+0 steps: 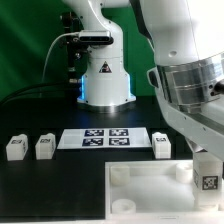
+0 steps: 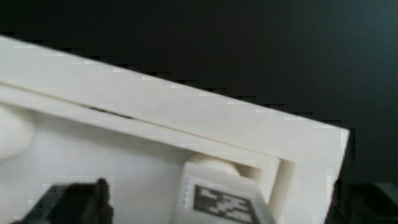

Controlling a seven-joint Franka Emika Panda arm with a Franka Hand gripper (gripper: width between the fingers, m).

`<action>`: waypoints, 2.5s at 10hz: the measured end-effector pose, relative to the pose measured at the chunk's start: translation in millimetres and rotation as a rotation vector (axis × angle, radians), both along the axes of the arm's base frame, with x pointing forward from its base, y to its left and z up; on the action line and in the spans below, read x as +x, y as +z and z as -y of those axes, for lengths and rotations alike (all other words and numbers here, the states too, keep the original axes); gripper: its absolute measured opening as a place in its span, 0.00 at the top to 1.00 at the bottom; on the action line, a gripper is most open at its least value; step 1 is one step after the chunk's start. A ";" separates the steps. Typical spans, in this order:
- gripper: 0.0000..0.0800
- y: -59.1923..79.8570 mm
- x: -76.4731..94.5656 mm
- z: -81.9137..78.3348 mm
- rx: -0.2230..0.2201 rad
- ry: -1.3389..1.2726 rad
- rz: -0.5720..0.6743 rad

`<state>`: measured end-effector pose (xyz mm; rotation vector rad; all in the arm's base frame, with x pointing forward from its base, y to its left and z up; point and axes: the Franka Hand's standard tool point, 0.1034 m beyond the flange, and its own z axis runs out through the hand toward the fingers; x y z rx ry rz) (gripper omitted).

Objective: Assemble one leg

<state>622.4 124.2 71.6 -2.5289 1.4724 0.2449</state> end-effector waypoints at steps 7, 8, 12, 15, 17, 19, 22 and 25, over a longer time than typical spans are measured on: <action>0.19 5.9 6.3 3.7 -0.119 0.903 0.201; 0.35 7.6 7.6 -0.3 -0.122 0.914 0.205; 0.62 6.0 7.4 3.9 -0.134 0.682 0.161; 0.62 4.3 6.7 4.2 -0.127 0.310 0.093; 0.63 2.7 9.1 7.0 -0.059 -0.055 0.050; 0.63 1.7 8.8 7.9 -0.001 -0.356 -0.010; 0.54 1.2 8.3 7.0 -0.001 -0.390 -0.020; 0.23 1.9 8.7 6.3 -0.027 -0.124 0.044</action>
Offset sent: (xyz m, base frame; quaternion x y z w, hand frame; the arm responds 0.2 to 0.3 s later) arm 0.0000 0.0000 0.0000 0.0000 0.0000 -0.2667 0.9638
